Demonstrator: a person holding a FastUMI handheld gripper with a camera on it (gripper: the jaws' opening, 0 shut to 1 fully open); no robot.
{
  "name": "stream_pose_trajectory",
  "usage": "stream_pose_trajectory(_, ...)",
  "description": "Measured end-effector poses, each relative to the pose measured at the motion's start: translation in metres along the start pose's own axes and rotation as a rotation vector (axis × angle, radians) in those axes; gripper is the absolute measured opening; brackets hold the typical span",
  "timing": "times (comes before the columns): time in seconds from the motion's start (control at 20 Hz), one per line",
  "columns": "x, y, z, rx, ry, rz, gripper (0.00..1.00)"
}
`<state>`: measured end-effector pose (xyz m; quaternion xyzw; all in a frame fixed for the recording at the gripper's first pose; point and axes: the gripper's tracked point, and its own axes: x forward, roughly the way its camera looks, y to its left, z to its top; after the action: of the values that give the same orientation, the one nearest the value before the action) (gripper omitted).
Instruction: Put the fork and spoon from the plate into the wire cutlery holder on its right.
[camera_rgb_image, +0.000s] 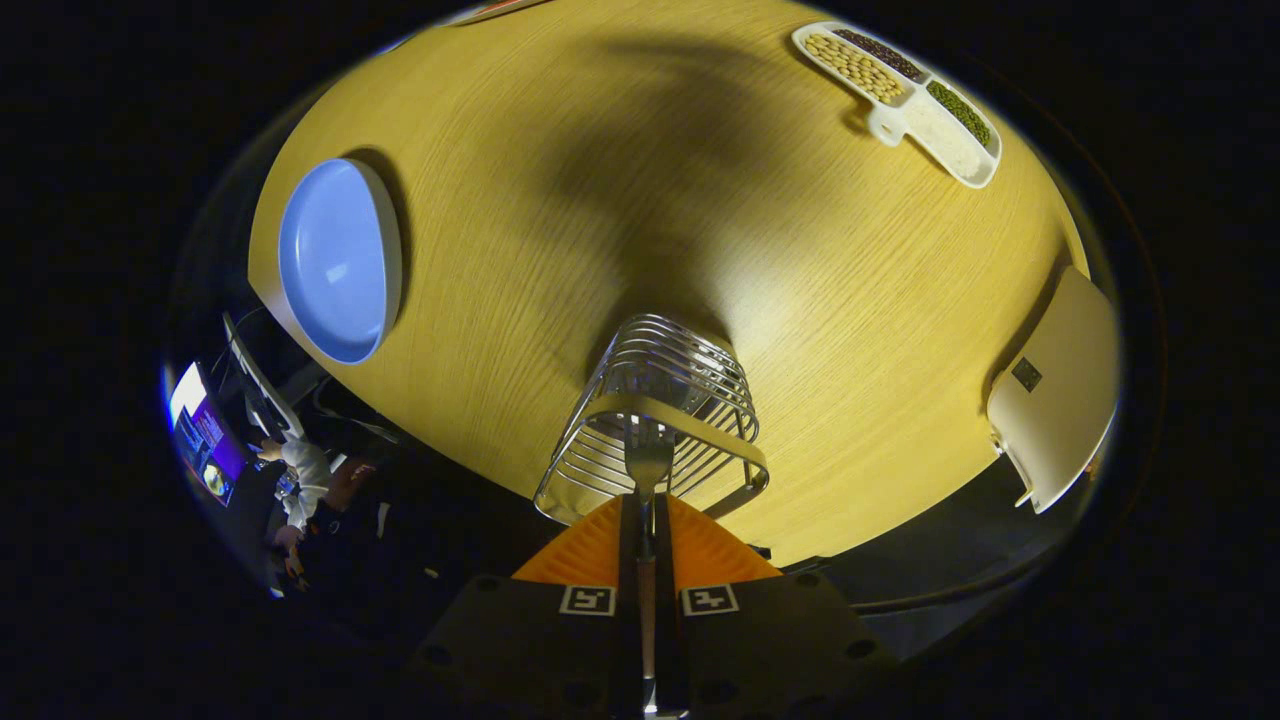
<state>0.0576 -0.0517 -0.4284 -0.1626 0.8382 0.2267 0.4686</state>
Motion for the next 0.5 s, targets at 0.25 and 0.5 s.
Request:
stream_pose_trajectory(0.25,-0.012,0.006,0.01,-0.002,-0.13,0.02,0.35)
stream_pose_trajectory(0.5,-0.024,0.014,0.005,0.032,-0.291,0.081,0.56)
